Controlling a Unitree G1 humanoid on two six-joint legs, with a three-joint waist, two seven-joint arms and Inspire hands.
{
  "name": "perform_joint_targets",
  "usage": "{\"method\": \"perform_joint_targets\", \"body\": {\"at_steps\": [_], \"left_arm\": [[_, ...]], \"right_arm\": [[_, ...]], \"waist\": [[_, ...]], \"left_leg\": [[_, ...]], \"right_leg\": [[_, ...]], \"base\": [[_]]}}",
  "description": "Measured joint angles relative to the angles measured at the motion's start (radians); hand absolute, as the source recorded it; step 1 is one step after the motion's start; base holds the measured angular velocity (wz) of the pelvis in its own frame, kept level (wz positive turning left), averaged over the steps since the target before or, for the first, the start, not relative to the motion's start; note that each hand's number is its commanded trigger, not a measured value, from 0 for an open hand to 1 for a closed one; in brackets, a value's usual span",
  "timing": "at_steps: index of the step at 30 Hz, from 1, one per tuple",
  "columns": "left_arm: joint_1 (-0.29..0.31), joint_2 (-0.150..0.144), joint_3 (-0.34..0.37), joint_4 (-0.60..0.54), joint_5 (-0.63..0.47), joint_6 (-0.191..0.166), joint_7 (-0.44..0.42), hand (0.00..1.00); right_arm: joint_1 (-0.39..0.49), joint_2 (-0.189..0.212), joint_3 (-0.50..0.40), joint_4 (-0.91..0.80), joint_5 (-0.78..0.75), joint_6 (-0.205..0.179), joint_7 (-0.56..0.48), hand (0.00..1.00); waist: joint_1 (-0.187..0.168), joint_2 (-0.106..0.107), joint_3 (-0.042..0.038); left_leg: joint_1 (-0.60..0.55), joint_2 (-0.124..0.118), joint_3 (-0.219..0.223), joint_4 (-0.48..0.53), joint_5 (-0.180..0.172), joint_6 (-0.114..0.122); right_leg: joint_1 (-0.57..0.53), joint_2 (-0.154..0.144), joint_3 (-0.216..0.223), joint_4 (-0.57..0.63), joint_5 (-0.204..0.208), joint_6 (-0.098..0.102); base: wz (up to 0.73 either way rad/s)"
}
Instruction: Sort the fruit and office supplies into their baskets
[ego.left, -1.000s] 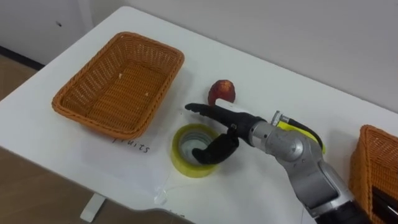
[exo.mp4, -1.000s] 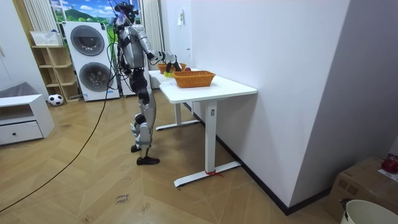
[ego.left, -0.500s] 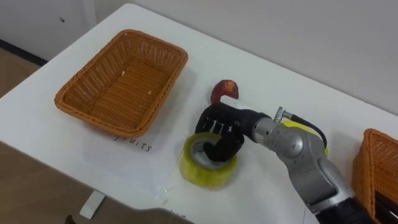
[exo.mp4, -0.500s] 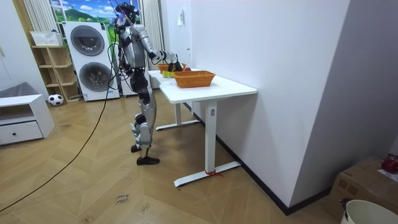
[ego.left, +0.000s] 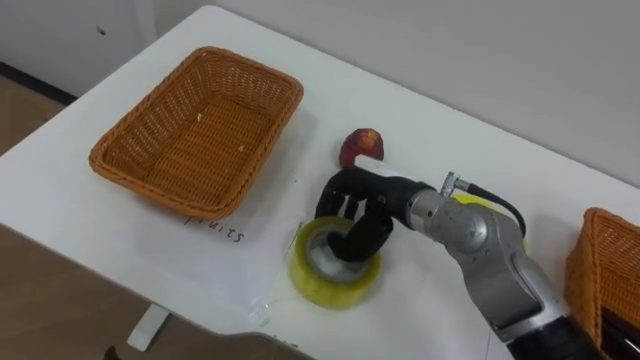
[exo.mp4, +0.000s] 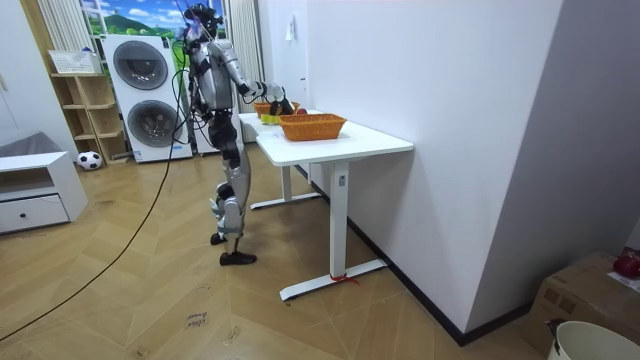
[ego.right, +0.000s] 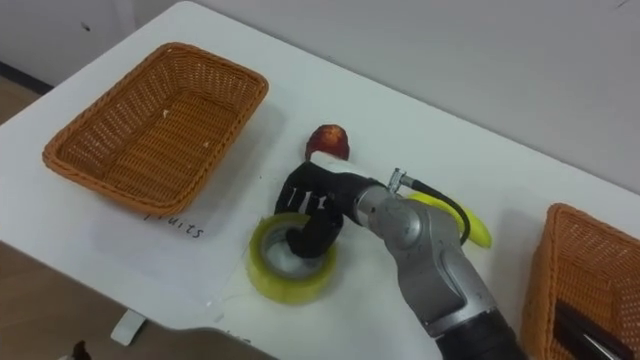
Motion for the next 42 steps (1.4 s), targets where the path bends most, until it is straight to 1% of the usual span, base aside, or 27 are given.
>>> {"method": "perform_joint_targets", "body": {"at_steps": [1, 4, 6, 8, 9, 10, 12, 14, 15, 16, 17, 18, 19, 20, 21, 22, 23, 24, 26, 28, 30, 32, 37, 41, 42], "left_arm": [[-0.001, 0.0, 0.0, 0.0, 0.0, 0.0, 0.001, 0.0], [-0.001, 0.004, 0.001, 0.002, -0.014, -0.004, 0.01, 0.0], [-0.005, 0.004, 0.002, 0.022, -0.016, -0.016, 0.022, 0.0], [-0.006, 0.004, 0.006, 0.044, -0.016, -0.031, 0.036, 0.0], [-0.004, 0.001, 0.014, 0.057, -0.016, -0.039, 0.043, 0.0], [-0.001, 0.0, 0.02, 0.064, -0.019, -0.045, 0.048, 0.0], [0.012, 0.0, 0.034, 0.086, -0.02, -0.055, 0.058, 0.0], [0.021, 0.002, 0.047, 0.109, -0.02, -0.058, 0.071, 0.0], [0.022, 0.001, 0.05, 0.112, -0.02, -0.058, 0.071, 0.0], [0.024, 0.0, 0.06, 0.112, -0.02, -0.062, 0.071, 0.0], [0.024, -0.003, 0.074, 0.113, -0.02, -0.071, 0.072, 0.0], [0.024, -0.005, 0.081, 0.112, -0.02, -0.083, 0.076, 0.0], [0.024, -0.006, 0.081, 0.112, -0.02, -0.088, 0.077, 0.0], [0.027, -0.006, 0.081, 0.111, -0.02, -0.097, 0.078, 0.0], [0.04, -0.006, 0.081, 0.111, -0.022, -0.103, 0.082, 0.0], [0.043, -0.006, 0.081, 0.111, -0.022, -0.105, 0.086, 0.0], [0.044, -0.008, 0.082, 0.11, -0.028, -0.112, 0.097, 0.0], [0.043, -0.009, 0.082, 0.108, -0.042, -0.121, 0.107, 0.0], [0.043, -0.01, 0.082, 0.108, -0.043, -0.124, 0.117, 0.0], [0.04, -0.013, 0.082, 0.108, -0.043, -0.133, 0.117, 0.0], [0.038, -0.013, 0.084, 0.109, -0.044, -0.15, 0.118, 0.0], [0.044, -0.013, 0.089, 0.11, -0.045, -0.151, 0.118, 0.0], [0.062, -0.018, 0.109, 0.11, -0.055, -0.151, 0.119, 0.0], [0.079, -0.03, 0.116, 0.11, -0.07, -0.151, 0.118, 0.0], [0.081, -0.032, 0.117, 0.11, -0.081, -0.151, 0.118, 0.0]], "right_arm": [[0.0, -0.002, 0.0, 0.0, 0.002, -0.002, 0.0, 1.0], [0.003, -0.029, 0.0, -0.004, 0.051, -0.011, -0.002, 1.0], [0.008, -0.055, -0.001, -0.016, 0.066, -0.022, -0.001, 1.0], [0.016, -0.065, -0.014, -0.021, 0.07, -0.033, -0.001, 1.0], [0.041, -0.071, -0.046, -0.037, 0.073, -0.042, -0.002, 1.0], [0.057, -0.073, -0.063, -0.054, 0.074, -0.044, -0.003, 1.0], [0.101, -0.078, -0.115, -0.096, 0.07, -0.06, -0.011, 1.0], [0.133, -0.087, -0.188, -0.13, 0.091, -0.079, -0.033, 1.0], [0.14, -0.087, -0.209, -0.137, 0.099, -0.083, -0.04, 1.0], [0.147, -0.087, -0.247, -0.145, 0.105, -0.091, -0.058, 1.0], [0.149, -0.088, -0.281, -0.148, 0.104, -0.096, -0.074, 1.0], [0.15, -0.09, -0.313, -0.157, 0.104, -0.098, -0.092, 1.0], [0.151, -0.094, -0.324, -0.164, 0.104, -0.098, -0.104, 1.0], [0.152, -0.098, -0.343, -0.177, 0.105, -0.099, -0.118, 1.0], [0.155, -0.099, -0.357, -0.188, 0.111, -0.1, -0.135, 1.0], [0.162, -0.099, -0.364, -0.196, 0.117, -0.1, -0.144, 1.0], [0.184, -0.099, -0.384, -0.224, 0.122, -0.1, -0.162, 1.0], [0.193, -0.101, -0.391, -0.24, 0.131, -0.102, -0.182, 1.0], [0.193, -0.102, -0.4, -0.241, 0.146, -0.109, -0.206, 1.0], [0.193, -0.102, -0.413, -0.241, 0.153, -0.11, -0.225, 1.0], [0.193, -0.103, -0.428, -0.25, 0.174, -0.111, -0.243, 1.0], [0.193, -0.103, -0.438, -0.268, 0.18, -0.111, -0.256, 1.0], [0.193, -0.108, -0.467, -0.299, 0.2, -0.122, -0.291, 1.0], [0.193, -0.12, -0.483, -0.299, 0.246, -0.129, -0.301, 1.0], [0.194, -0.123, -0.489, -0.298, 0.258, -0.129, -0.305, 1.0]], "waist": [[-0.001, 0.0, 0.0002], [-0.004, 0.001, 0.0005], [-0.007, 0.001, 0.001], [-0.016, 0.002, 0.0012], [-0.023, 0.002, 0.0011], [-0.03, 0.002, 0.0016], [-0.048, 0.006, 0.0043], [-0.089, 0.013, 0.008], [-0.098, 0.017, 0.0076], [-0.115, 0.023, 0.0095], [-0.12, 0.027, 0.005], [-0.127, 0.035, 0.0025], [-0.133, 0.04, 0.0012], [-0.146, 0.05, -0.0005], [-0.159, 0.061, -0.0047], [-0.169, 0.065, -0.0084], [-0.179, 0.071, -0.0154], [-0.19, 0.073, -0.0157], [-0.204, 0.073, -0.0156], [-0.205, 0.073, -0.0153], [-0.21, 0.073, -0.0154], [-0.221, 0.071, -0.0164], [-0.222, 0.067, -0.0188], [-0.225, 0.068, -0.0183], [-0.225, 0.069, -0.017]], "left_leg": [[0.0, 0.0, 0.002, -0.001, 0.0, 0.0], [0.002, 0.001, 0.006, -0.004, 0.0, 0.0], [0.002, 0.001, 0.007, -0.004, 0.0, 0.0], [0.004, 0.001, 0.008, -0.003, 0.0, 0.0], [0.006, 0.0, 0.007, -0.001, 0.0, 0.0], [0.007, 0.0, 0.006, 0.0, 0.0, 0.0], [0.011, -0.001, 0.006, 0.0, 0.0, 0.0], [0.007, -0.001, 0.011, 0.0, 0.0, 0.0], [0.004, -0.001, 0.011, 0.001, 0.0, 0.0], [0.003, -0.001, 0.015, 0.001, 0.0, 0.0], [0.005, 0.001, 0.03, 0.001, 0.0, 0.0], [0.007, 0.001, 0.043, 0.001, 0.0, 0.0], [0.007, 0.001, 0.049, 0.001, 0.0, 0.0], [0.014, 0.001, 0.062, 0.0, 0.0, 0.0], [0.02, 0.002, 0.066, -0.001, 0.0, 0.0], [0.021, 0.002, 0.067, -0.001, 0.0, 0.0], [0.024, 0.002, 0.067, -0.002, 0.0, 0.0], [0.032, 0.002, 0.068, -0.003, 0.0, 0.0], [0.04, 0.002, 0.075, -0.005, 0.0, 0.0], [0.044, 0.002, 0.085, -0.006, 0.0, 0.0], [0.052, 0.002, 0.089, -0.017, 0.0, 0.0], [0.054, 0.002, 0.089, -0.024, -0.001, 0.001], [0.053, 0.003, 0.09, -0.028, -0.001, 0.001], [0.053, 0.002, 0.092, -0.028, -0.001, 0.001], [0.052, 0.002, 0.092, -0.029, -0.001, 0.001]], "right_leg": [[-0.001, 0.0, 0.001, 0.0, 0.0, 0.0], [-0.002, 0.001, 0.003, 0.0, 0.0, 0.0], [-0.002, 0.001, 0.008, 0.0, 0.0, 0.0], [-0.002, 0.002, 0.019, 0.0, 0.0, 0.0], [-0.002, 0.002, 0.034, -0.001, 0.0, 0.0], [-0.002, 0.002, 0.038, -0.001, 0.0, 0.0], [0.001, 0.002, 0.043, -0.001, 0.0, 0.0], [-0.004, 0.002, 0.052, -0.001, 0.0, 0.0], [-0.006, 0.002, 0.055, -0.001, 0.0, 0.0], [-0.009, 0.002, 0.066, -0.001, 0.0, 0.0], [-0.015, 0.004, 0.084, 0.0, 0.0, 0.0], [-0.02, 0.005, 0.096, 0.0, 0.001, 0.002], [-0.022, 0.005, 0.101, 0.0, 0.001, 0.002], [-0.022, 0.005, 0.113, 0.0, 0.002, 0.003], [-0.018, 0.006, 0.116, 0.0, 0.002, 0.004], [-0.014, 0.005, 0.116, 0.001, 0.002, 0.004], [-0.012, 0.005, 0.116, 0.001, 0.002, 0.004], [-0.008, 0.006, 0.119, 0.001, 0.002, 0.004], [-0.002, 0.007, 0.128, 0.001, 0.002, 0.004], [-0.003, 0.007, 0.137, 0.002, 0.003, 0.005], [-0.004, 0.008, 0.139, 0.006, 0.004, 0.006], [-0.008, 0.008, 0.139, 0.013, 0.004, 0.006], [-0.016, 0.009, 0.141, 0.02, 0.004, 0.005], [-0.018, 0.009, 0.142, 0.02, 0.004, 0.006], [-0.019, 0.009, 0.142, 0.019, 0.004, 0.005]], "base": [[-0.07], [-0.03], [0.0], [0.0], [0.04], [0.05], [0.0], [-0.03], [-0.06], [-0.18], [-0.35], [-0.35], [-0.3], [-0.24], [-0.2], [-0.1], [0.0], [-0.03], [-0.08], [-0.13], [-0.06], [0.0], [-0.01], [0.0], [0.0]]}}
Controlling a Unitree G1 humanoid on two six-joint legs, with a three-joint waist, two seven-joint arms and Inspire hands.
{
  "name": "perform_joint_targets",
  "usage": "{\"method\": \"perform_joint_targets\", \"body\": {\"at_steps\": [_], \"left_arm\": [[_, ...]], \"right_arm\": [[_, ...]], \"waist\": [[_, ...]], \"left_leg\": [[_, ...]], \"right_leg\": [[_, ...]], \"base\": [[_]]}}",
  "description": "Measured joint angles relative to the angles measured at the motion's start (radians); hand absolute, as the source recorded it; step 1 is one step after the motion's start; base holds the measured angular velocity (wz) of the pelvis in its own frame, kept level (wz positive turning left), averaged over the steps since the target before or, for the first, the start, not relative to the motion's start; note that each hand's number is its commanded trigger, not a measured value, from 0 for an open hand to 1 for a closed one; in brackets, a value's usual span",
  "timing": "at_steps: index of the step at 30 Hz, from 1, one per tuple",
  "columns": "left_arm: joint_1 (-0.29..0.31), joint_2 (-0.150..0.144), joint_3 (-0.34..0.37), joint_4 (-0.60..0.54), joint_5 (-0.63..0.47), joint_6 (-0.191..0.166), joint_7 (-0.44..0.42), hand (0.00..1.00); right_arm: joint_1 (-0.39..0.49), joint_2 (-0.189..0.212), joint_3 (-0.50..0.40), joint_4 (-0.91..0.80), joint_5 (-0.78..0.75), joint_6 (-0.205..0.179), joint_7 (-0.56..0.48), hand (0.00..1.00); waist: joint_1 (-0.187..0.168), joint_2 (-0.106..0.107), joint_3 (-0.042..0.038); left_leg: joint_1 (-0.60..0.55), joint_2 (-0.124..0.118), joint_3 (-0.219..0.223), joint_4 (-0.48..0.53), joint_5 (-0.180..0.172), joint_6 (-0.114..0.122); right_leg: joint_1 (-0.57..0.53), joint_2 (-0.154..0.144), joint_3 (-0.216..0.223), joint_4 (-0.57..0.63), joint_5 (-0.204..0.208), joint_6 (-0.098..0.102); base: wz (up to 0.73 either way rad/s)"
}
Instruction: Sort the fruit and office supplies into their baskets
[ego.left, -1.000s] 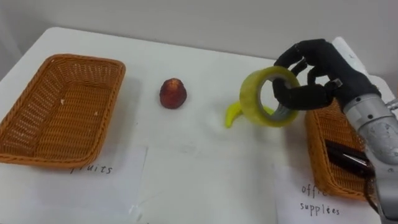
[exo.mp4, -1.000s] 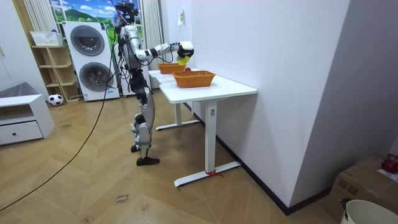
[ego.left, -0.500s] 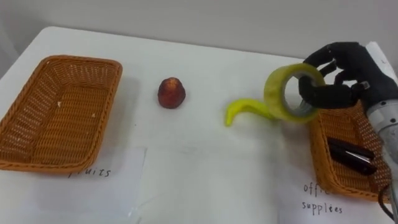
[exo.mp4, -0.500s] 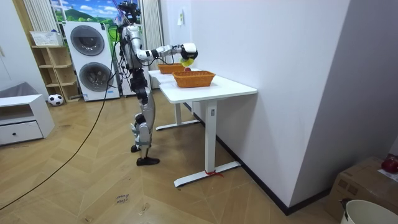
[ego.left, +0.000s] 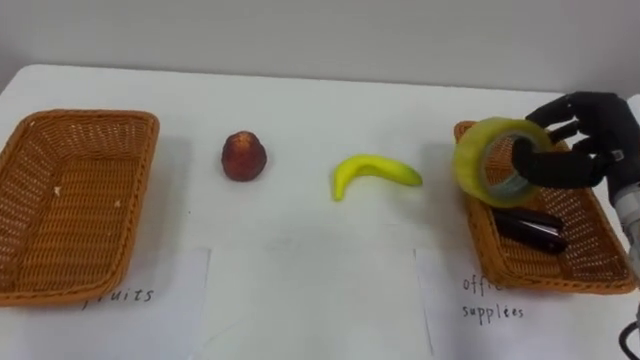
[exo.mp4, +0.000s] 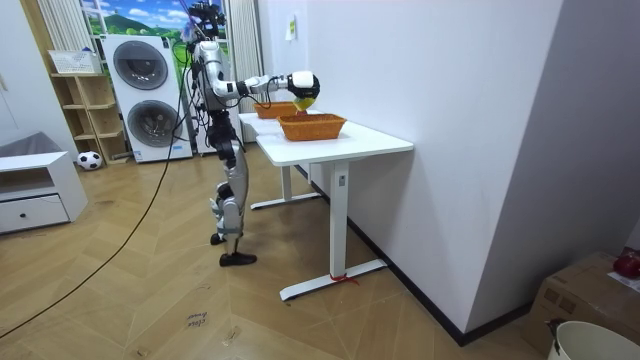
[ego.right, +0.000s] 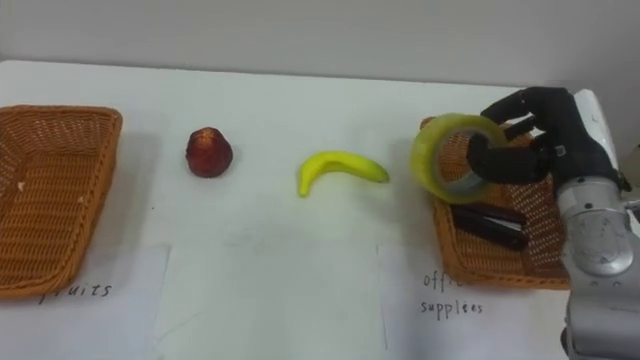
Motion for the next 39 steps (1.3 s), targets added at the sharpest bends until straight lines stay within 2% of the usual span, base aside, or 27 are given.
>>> {"method": "perform_joint_targets", "body": {"at_steps": [3, 6, 9, 17, 21, 24, 25, 26, 27, 28, 32, 36, 39], "left_arm": [[0.001, 0.0, 0.0, 0.0, -0.025, 0.003, 0.0, 0.0], [-0.001, 0.0, 0.0, 0.001, -0.051, 0.003, 0.0, 0.0], [-0.001, 0.0, 0.0, 0.004, -0.07, 0.003, 0.0, 0.0], [0.004, 0.001, 0.002, -0.016, -0.075, 0.007, 0.003, 0.0], [0.013, 0.004, 0.002, -0.027, -0.075, 0.007, 0.003, 0.0], [0.018, 0.007, 0.002, -0.033, -0.075, 0.007, 0.003, 0.0], [0.02, 0.008, 0.002, -0.032, -0.075, 0.007, 0.003, 0.0], [0.021, 0.009, 0.002, -0.032, -0.075, 0.007, 0.004, 0.0], [0.021, 0.009, 0.002, -0.032, -0.075, 0.007, 0.005, 0.0], [0.022, 0.011, 0.002, -0.032, -0.074, 0.007, 0.005, 0.0], [0.02, 0.013, 0.002, -0.04, -0.072, 0.007, 0.005, 0.0], [0.02, 0.015, 0.002, -0.041, -0.069, 0.007, 0.005, 0.0], [0.018, 0.017, 0.002, -0.048, -0.065, 0.007, 0.005, 0.0]], "right_arm": [[0.0, 0.0, 0.0, 0.009, 0.006, 0.0, 0.001, 1.0], [0.0, 0.0, 0.0, 0.013, 0.011, 0.0, 0.002, 1.0], [0.001, 0.0, -0.004, 0.03, 0.02, 0.0, 0.002, 1.0], [0.017, 0.0, -0.021, 0.03, 0.008, 0.0, 0.003, 1.0], [0.033, 0.0, -0.028, 0.03, 0.003, 0.0, 0.003, 1.0], [0.055, 0.0, -0.037, 0.031, 0.0, 0.002, 0.003, 1.0], [0.064, 0.0, -0.037, 0.031, -0.001, 0.004, 0.003, 0.77], [0.074, 0.0, -0.037, 0.035, -0.003, 0.01, 0.003, 0.63], [0.078, 0.0, -0.037, 0.044, -0.003, 0.01, 0.003, 0.06], [0.08, 0.0, -0.037, 0.072, -0.004, 0.013, 0.005, 0.0], [0.105, 0.0, -0.036, 0.112, -0.049, 0.039, 0.014, 0.0], [0.11, 0.0, -0.036, 0.112, -0.07, 0.041, 0.015, 0.0], [0.11, 0.0, -0.036, 0.112, -0.072, 0.041, 0.015, 0.0]], "waist": [[-0.006, -0.001, 0.002], [-0.011, -0.002, 0.0093], [-0.012, -0.003, 0.0106], [-0.011, -0.003, 0.0077], [-0.009, -0.001, 0.0003], [-0.009, -0.002, -0.0002], [-0.009, -0.002, -0.0002], [-0.008, -0.002, 0.0002], [-0.008, -0.002, 0.0004], [-0.008, -0.003, 0.001], [-0.005, -0.004, 0.0064], [-0.002, -0.009, 0.0122], [0.007, -0.017, 0.0123]], "left_leg": [[0.006, 0.0, 0.01, -0.002, 0.0, 0.0], [0.007, 0.0, 0.013, -0.006, -0.001, 0.0], [0.007, 0.001, 0.013, -0.008, -0.002, 0.002], [0.005, 0.004, 0.014, -0.008, -0.004, 0.001], [0.009, 0.005, 0.016, -0.008, -0.004, 0.001], [0.01, 0.005, 0.017, -0.007, -0.004, 0.001], [0.011, 0.005, 0.018, -0.007, -0.004, 0.001], [0.011, 0.005, 0.019, -0.007, -0.004, 0.001], [0.012, 0.005, 0.019, -0.007, -0.004, 0.001], [0.013, 0.005, 0.019, -0.007, -0.004, 0.001], [0.012, 0.006, 0.02, -0.008, -0.005, 0.0], [0.011, 0.006, 0.02, -0.008, -0.005, 0.0], [0.009, 0.006, 0.021, -0.008, -0.005, 0.0]], "right_leg": [[0.0, 0.001, 0.009, 0.004, 0.0, 0.0], [-0.002, 0.002, 0.014, 0.01, 0.0, 0.0], [-0.002, 0.003, 0.015, 0.01, 0.0, 0.0], [-0.005, 0.008, 0.018, 0.009, 0.0, 0.0], [-0.003, 0.008, 0.02, 0.009, 0.0, 0.0], [-0.002, 0.008, 0.021, 0.009, 0.0, 0.0], [-0.002, 0.008, 0.022, 0.009, 0.0, 0.0], [-0.002, 0.009, 0.022, 0.009, 0.0, 0.0], [-0.002, 0.009, 0.022, 0.01, 0.0, -0.001], [-0.002, 0.009, 0.022, 0.011, 0.001, -0.001], [-0.003, 0.009, 0.022, 0.011, 0.001, -0.002], [-0.004, 0.01, 0.022, 0.01, 0.001, -0.002], [-0.006, 0.01, 0.022, 0.009, 0.001, -0.002]], "base": [[-0.08], [-0.04], [0.0], [0.0], [0.0], [0.0], [0.0], [0.0], [0.0], [0.0], [0.0], [0.0], [0.0]]}}
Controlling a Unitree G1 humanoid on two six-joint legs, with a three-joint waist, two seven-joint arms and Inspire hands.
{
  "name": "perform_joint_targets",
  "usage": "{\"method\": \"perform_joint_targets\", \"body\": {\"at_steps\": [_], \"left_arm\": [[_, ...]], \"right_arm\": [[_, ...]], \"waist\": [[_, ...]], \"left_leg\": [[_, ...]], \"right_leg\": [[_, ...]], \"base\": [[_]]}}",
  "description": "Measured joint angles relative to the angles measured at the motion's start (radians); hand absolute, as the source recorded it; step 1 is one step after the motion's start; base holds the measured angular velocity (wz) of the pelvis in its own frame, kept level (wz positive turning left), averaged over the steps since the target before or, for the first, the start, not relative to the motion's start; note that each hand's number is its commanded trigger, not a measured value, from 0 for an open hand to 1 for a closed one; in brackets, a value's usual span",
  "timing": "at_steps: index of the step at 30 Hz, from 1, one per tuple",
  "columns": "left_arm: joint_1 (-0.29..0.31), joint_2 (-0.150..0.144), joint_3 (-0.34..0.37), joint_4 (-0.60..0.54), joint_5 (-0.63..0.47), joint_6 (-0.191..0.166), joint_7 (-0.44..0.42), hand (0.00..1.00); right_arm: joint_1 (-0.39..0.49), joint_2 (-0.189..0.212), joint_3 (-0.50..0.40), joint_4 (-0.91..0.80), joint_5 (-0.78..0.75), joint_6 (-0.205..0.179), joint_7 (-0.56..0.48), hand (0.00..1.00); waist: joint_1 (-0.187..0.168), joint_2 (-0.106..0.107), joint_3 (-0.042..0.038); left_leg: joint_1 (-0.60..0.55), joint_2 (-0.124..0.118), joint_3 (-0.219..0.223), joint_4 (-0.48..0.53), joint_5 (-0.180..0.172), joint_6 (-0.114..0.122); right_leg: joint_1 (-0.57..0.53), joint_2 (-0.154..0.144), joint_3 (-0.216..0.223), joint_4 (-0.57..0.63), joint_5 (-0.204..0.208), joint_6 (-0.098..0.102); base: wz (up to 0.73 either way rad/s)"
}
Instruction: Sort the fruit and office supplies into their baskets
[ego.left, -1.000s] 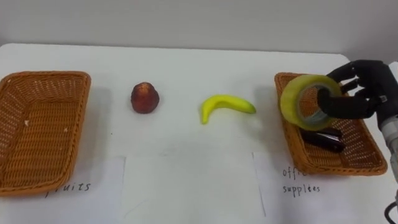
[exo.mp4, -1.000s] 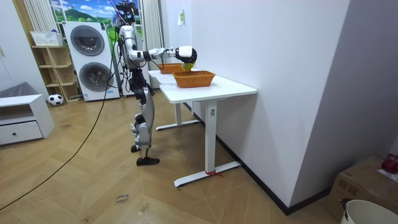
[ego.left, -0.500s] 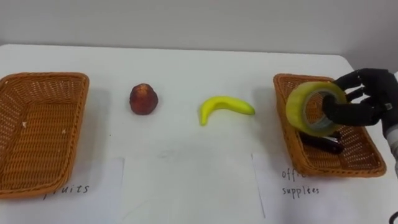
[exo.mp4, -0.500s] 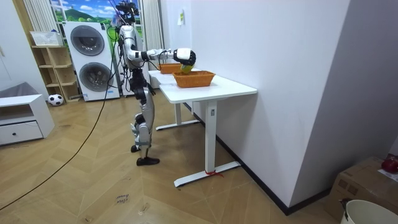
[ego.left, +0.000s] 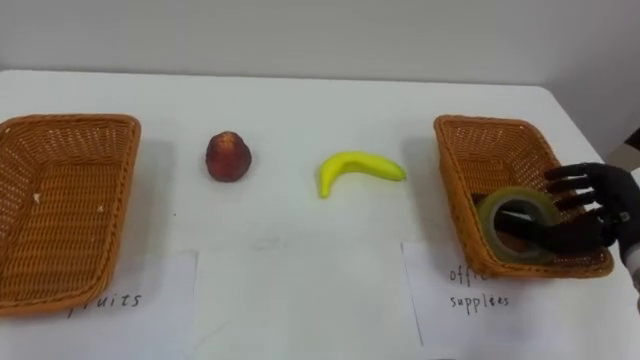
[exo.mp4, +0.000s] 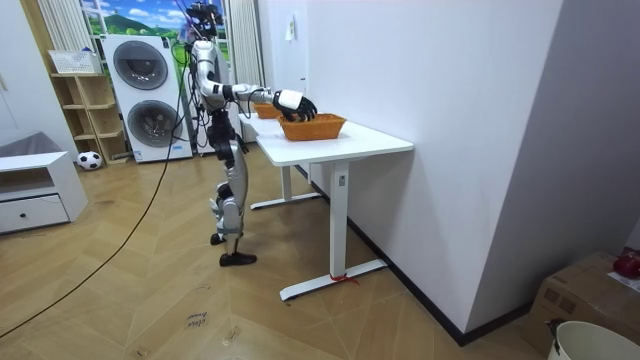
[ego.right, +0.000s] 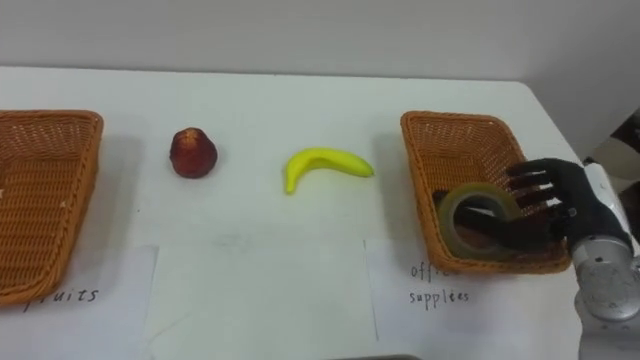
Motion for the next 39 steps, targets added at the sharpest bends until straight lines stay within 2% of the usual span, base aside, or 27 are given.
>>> {"method": "perform_joint_targets", "body": {"at_steps": [5, 20, 28, 39], "left_arm": [[0.0, 0.001, 0.0, -0.015, 0.001, -0.001, 0.0, 0.0], [0.006, 0.001, 0.0, -0.039, 0.001, -0.002, 0.001, 0.0], [0.009, 0.001, -0.002, -0.048, 0.0, -0.003, 0.023, 0.0], [0.002, 0.0, -0.002, -0.036, -0.011, -0.003, 0.034, 0.0]], "right_arm": [[0.0, 0.0, 0.0, 0.0, -0.004, -0.002, 0.0, 0.0], [0.0, 0.0, 0.0, 0.0, -0.005, -0.007, 0.0, 0.0], [0.0, 0.0, 0.0, -0.002, 0.002, -0.007, 0.0, 0.0], [-0.033, -0.005, 0.0, -0.101, 0.003, -0.007, -0.002, 0.0]], "waist": [[0.01, -0.003, -0.0014], [0.009, 0.007, -0.0002], [0.008, 0.005, -0.001], [0.007, 0.015, -0.0029]], "left_leg": [[-0.003, 0.0, 0.0, 0.0, 0.0, 0.0], [0.001, 0.0, 0.0, 0.0, 0.0, 0.0], [0.002, 0.0, 0.0, 0.0, 0.0, 0.0], [0.001, 0.0, 0.002, 0.0, 0.0, 0.0]], "right_leg": [[-0.002, 0.0, -0.002, 0.0, 0.0, 0.0], [0.001, 0.0, -0.004, 0.002, 0.0, 0.0], [0.002, 0.0, -0.003, 0.002, 0.0, 0.0], [-0.001, 0.0, -0.001, 0.004, 0.0, 0.0]], "base": [[0.0], [0.0], [0.0], [0.0]]}}
